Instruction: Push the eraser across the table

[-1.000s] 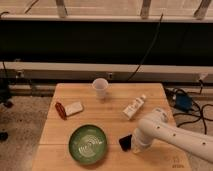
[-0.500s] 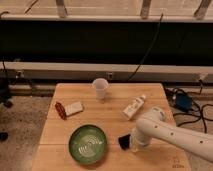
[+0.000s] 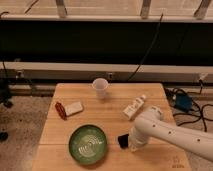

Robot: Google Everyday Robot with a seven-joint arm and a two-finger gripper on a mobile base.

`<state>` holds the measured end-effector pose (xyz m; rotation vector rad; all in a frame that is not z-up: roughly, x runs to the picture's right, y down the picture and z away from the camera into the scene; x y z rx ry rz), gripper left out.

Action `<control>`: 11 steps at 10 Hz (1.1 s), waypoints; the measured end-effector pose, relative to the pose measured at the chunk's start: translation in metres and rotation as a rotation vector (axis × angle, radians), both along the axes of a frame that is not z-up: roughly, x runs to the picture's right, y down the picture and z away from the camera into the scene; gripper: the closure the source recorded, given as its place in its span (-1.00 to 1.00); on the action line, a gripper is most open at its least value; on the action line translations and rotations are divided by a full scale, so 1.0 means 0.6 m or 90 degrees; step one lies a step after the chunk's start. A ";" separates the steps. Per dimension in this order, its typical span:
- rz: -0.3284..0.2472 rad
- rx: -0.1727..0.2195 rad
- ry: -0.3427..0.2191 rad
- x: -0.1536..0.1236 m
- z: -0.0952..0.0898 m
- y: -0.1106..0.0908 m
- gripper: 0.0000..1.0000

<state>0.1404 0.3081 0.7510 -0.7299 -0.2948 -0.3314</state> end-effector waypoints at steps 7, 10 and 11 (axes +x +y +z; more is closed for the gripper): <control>-0.023 0.002 -0.019 -0.017 0.002 -0.011 0.96; -0.033 0.003 -0.028 -0.023 0.002 -0.014 0.96; -0.037 0.003 -0.031 -0.026 0.002 -0.016 0.96</control>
